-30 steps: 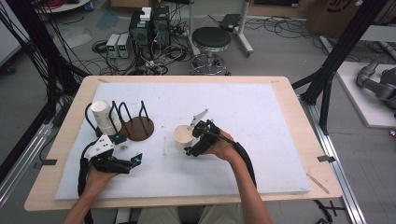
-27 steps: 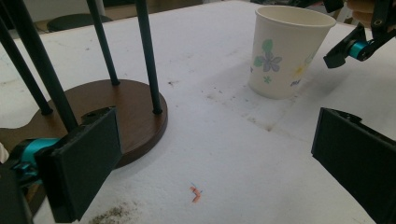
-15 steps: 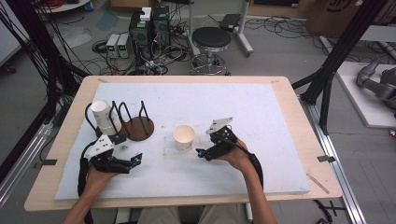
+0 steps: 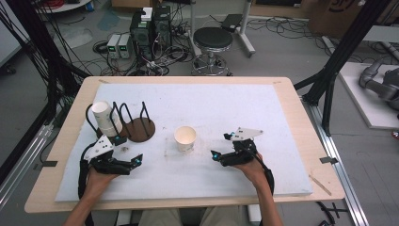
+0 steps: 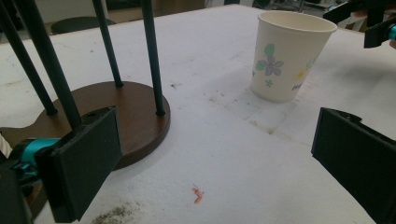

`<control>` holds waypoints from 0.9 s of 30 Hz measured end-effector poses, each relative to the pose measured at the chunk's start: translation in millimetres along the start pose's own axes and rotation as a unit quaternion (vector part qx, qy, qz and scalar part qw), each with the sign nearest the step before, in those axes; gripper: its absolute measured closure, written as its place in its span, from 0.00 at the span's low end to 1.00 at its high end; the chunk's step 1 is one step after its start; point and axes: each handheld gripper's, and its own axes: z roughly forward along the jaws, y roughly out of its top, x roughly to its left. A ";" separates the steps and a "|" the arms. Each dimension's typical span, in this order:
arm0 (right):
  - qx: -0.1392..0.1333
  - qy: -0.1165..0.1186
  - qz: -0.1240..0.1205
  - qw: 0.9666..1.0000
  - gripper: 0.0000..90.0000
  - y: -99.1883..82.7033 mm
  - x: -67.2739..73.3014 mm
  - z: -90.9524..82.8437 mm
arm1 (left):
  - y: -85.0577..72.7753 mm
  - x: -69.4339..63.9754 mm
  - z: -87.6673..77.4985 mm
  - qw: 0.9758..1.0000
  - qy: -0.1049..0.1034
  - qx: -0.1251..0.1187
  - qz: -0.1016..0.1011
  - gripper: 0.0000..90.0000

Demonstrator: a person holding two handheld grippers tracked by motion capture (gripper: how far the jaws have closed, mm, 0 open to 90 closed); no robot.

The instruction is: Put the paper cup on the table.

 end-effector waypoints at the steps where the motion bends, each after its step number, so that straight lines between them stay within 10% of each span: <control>1: -0.004 -0.006 0.001 1.000 0.17 -1.7 -0.2 -1.8 | 0.0 0.0 0.0 1.000 0.001 0.000 0.000 0.02; 27: -0.110 -0.079 0.058 0.989 0.17 -40.6 -9.8 -33.3 | -1.2 0.9 -2.9 1.000 0.008 -0.014 -0.009 0.02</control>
